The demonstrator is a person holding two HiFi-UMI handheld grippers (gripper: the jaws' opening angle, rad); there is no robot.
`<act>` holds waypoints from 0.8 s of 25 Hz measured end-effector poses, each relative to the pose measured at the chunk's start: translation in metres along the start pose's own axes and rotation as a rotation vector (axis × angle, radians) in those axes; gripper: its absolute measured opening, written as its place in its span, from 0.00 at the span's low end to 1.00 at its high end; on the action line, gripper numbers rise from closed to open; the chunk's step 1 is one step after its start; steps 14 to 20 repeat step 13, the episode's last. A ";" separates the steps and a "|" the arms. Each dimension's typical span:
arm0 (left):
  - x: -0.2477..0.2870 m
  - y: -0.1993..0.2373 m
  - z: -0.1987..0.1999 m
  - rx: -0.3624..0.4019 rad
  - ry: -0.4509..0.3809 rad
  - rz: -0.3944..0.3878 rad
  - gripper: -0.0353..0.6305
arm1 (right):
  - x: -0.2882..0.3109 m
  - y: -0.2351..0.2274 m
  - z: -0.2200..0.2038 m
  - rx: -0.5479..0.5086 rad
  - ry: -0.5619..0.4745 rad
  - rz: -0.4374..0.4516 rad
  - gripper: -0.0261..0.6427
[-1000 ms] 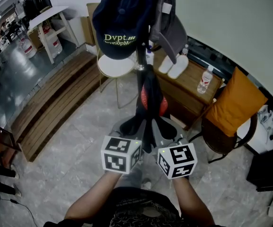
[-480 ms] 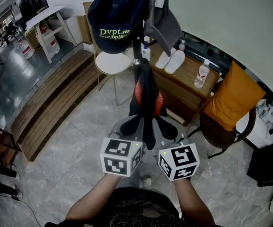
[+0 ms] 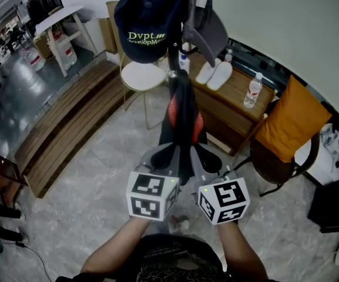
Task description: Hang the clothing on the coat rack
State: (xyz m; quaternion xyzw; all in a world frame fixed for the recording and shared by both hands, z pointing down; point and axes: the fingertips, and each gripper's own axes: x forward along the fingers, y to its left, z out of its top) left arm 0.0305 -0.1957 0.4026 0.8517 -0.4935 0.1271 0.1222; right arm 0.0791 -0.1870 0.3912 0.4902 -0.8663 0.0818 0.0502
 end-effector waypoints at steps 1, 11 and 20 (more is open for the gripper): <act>-0.001 0.000 0.000 0.001 -0.001 -0.002 0.06 | 0.000 0.000 0.000 0.000 -0.001 -0.001 0.06; -0.003 -0.002 0.005 0.009 -0.009 -0.022 0.06 | -0.002 0.004 0.001 0.001 -0.001 -0.003 0.06; -0.003 -0.005 0.005 0.005 -0.008 -0.026 0.06 | -0.004 0.003 0.000 0.002 0.001 -0.006 0.06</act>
